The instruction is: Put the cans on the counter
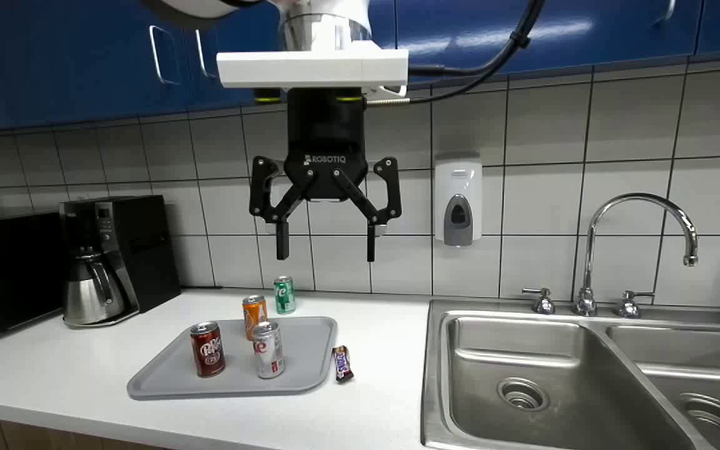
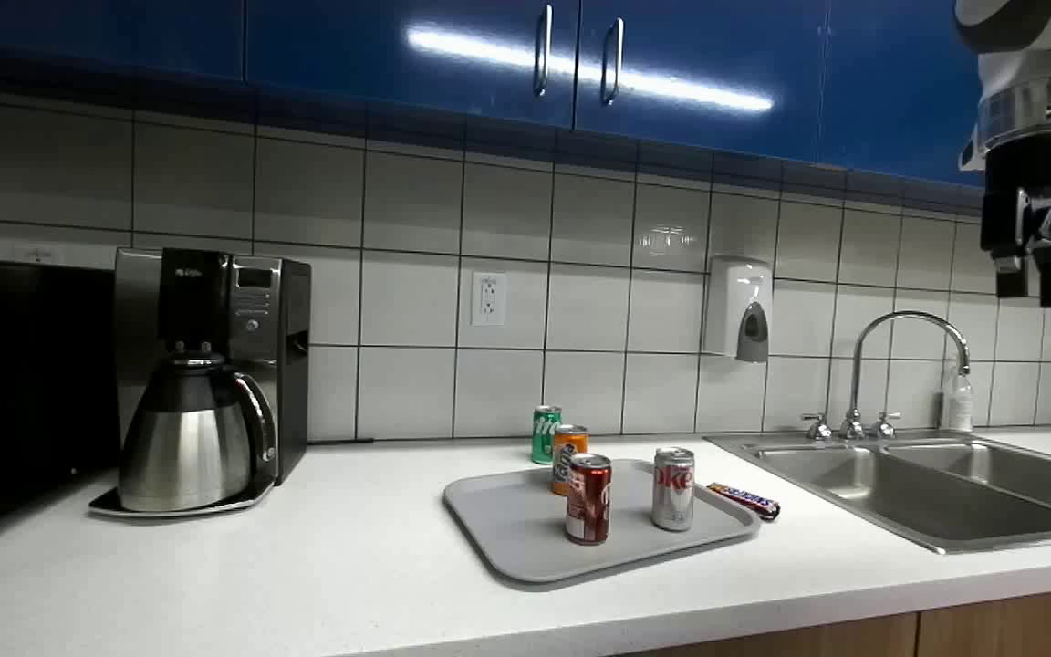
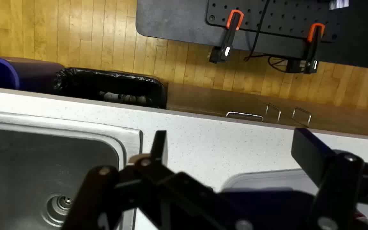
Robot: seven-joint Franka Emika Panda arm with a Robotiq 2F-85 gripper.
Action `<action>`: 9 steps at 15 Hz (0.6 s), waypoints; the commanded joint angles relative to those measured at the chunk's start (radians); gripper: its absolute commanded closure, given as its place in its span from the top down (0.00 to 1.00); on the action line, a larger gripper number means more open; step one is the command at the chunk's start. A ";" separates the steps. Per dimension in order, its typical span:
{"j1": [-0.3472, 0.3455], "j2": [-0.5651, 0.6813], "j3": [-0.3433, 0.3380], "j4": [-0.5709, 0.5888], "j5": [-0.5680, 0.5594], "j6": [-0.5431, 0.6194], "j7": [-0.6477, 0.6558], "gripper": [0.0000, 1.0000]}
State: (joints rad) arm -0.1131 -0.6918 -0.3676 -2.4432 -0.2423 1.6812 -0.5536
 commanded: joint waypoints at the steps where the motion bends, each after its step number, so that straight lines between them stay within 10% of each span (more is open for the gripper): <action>1: -0.006 0.002 0.005 0.001 0.003 0.000 -0.003 1.00; 9: 0.016 0.002 0.025 -0.044 0.014 0.017 0.004 1.00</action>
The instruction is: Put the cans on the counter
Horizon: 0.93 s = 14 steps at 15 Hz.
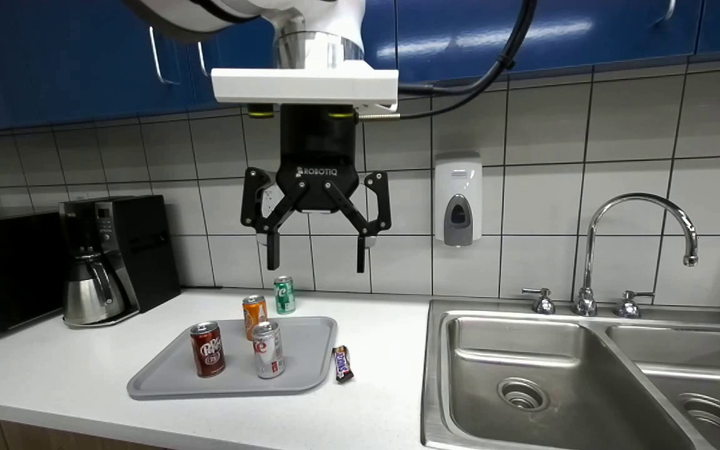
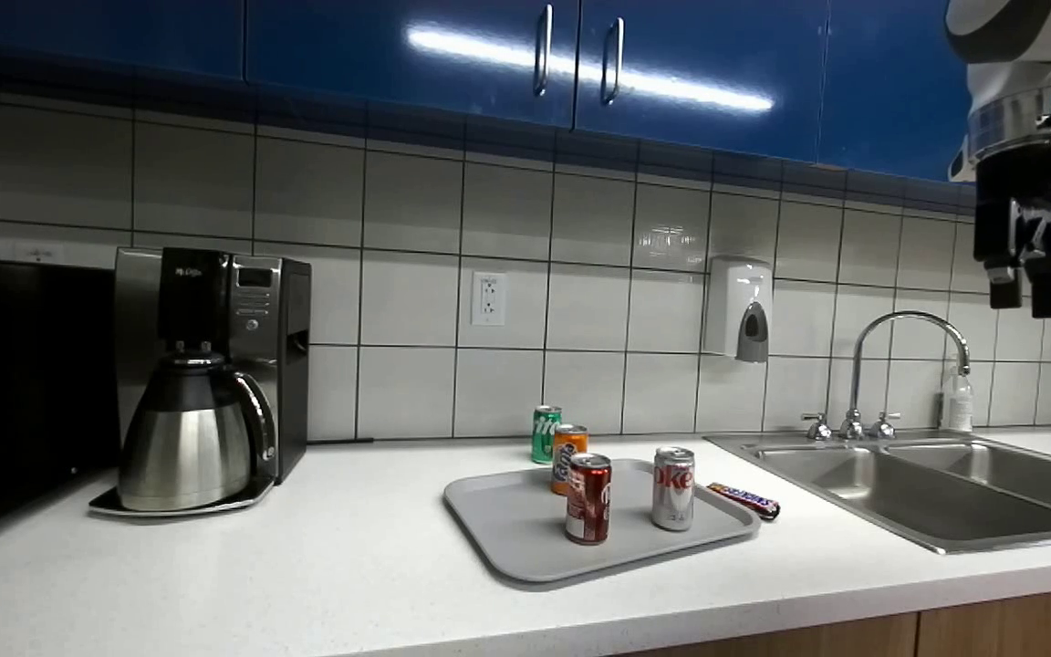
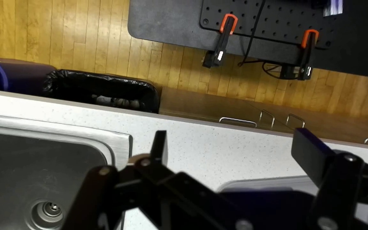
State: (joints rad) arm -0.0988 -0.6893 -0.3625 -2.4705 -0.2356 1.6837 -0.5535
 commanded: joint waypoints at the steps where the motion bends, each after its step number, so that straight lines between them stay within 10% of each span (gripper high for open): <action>1: 0.004 0.001 0.024 -0.024 0.005 0.018 0.005 1.00; 14: 0.046 0.110 0.081 -0.143 0.047 0.246 0.072 1.00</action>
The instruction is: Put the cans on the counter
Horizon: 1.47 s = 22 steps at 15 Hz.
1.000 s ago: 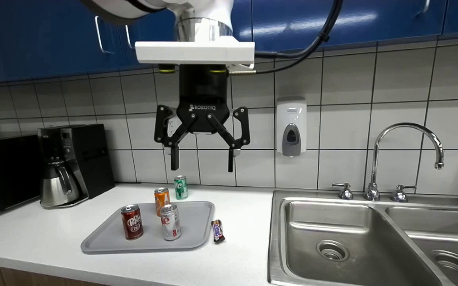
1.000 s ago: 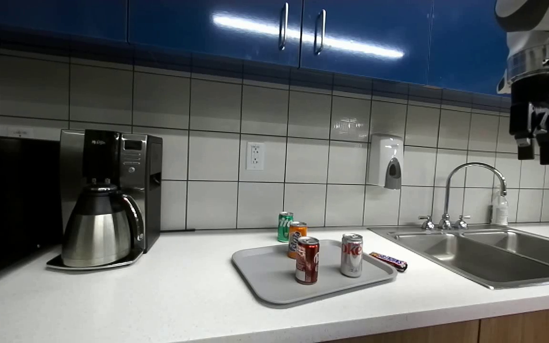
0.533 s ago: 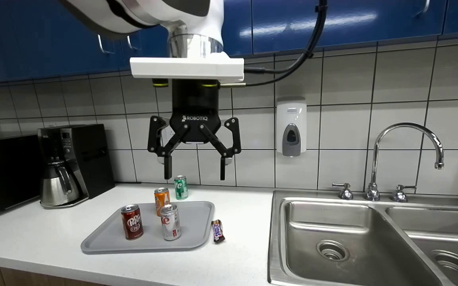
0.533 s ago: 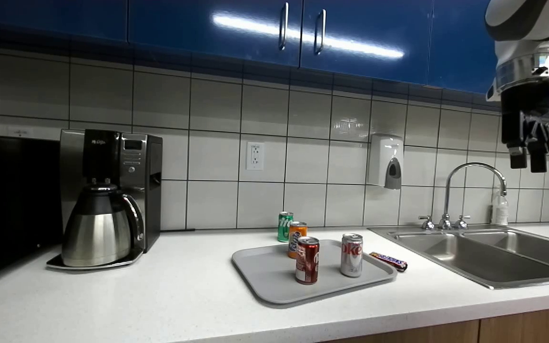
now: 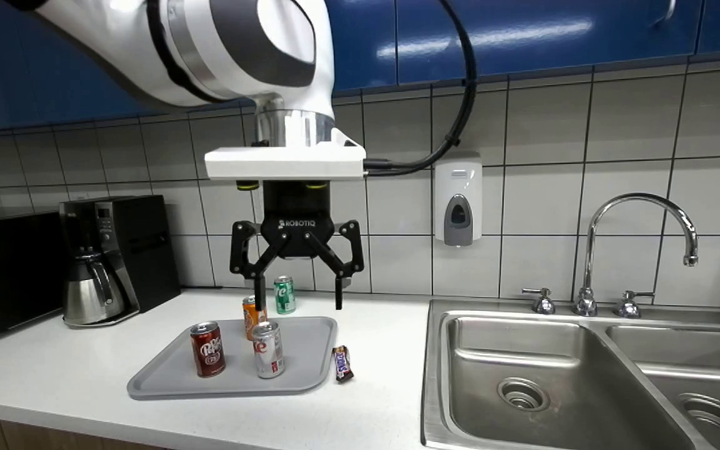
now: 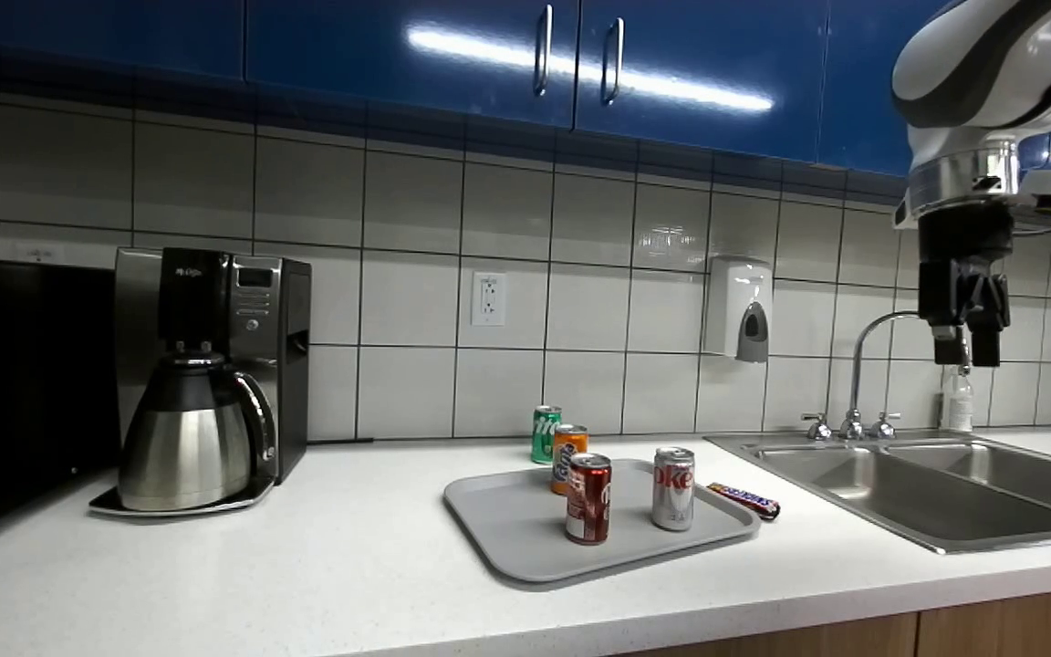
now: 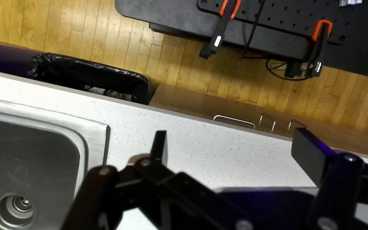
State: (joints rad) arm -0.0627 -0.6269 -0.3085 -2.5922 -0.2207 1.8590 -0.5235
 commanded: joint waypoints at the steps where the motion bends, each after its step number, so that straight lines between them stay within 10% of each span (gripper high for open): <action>1: 0.016 0.066 0.036 -0.026 0.043 0.095 0.048 1.00; 22: 0.115 0.514 0.278 0.114 0.149 0.530 0.272 1.00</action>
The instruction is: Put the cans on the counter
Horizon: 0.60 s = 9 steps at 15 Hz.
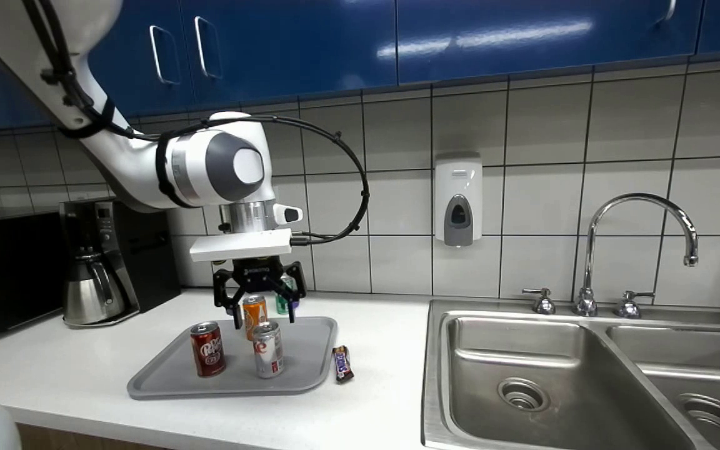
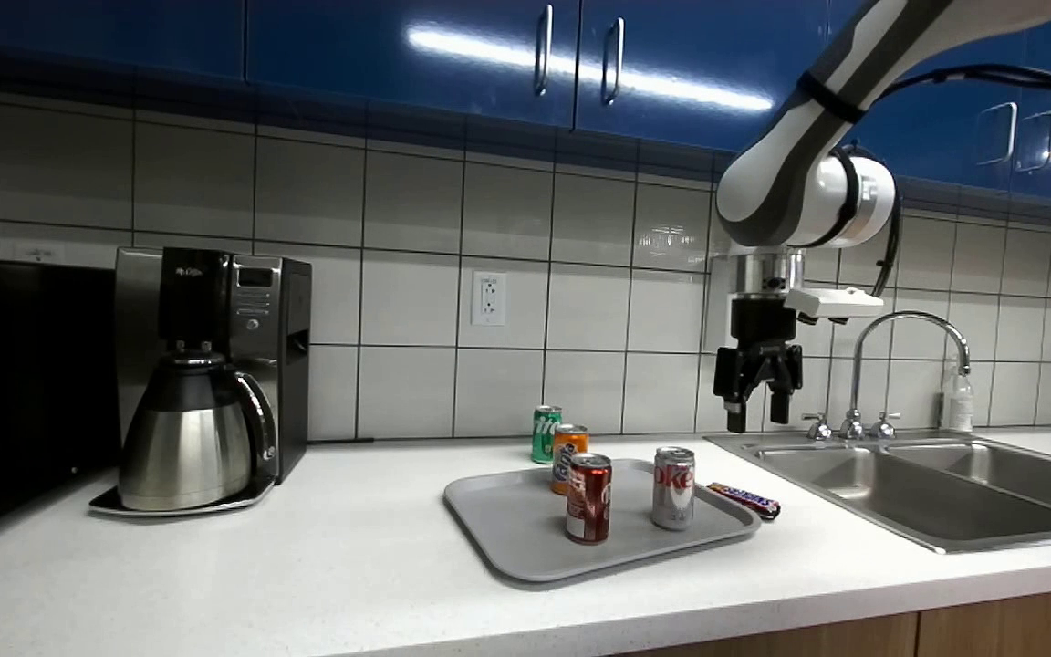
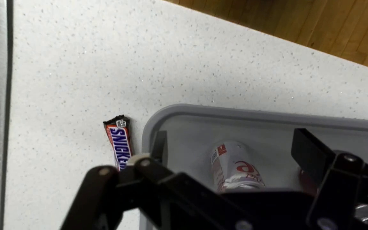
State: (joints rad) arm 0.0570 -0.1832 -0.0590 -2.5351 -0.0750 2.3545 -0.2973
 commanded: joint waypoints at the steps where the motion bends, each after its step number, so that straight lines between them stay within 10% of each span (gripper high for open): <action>1: -0.005 0.089 0.035 0.070 0.002 0.043 0.054 1.00; 9: -0.013 0.116 0.042 0.084 0.001 0.035 0.028 1.00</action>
State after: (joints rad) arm 0.0572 -0.0673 -0.0305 -2.4522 -0.0750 2.3917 -0.2683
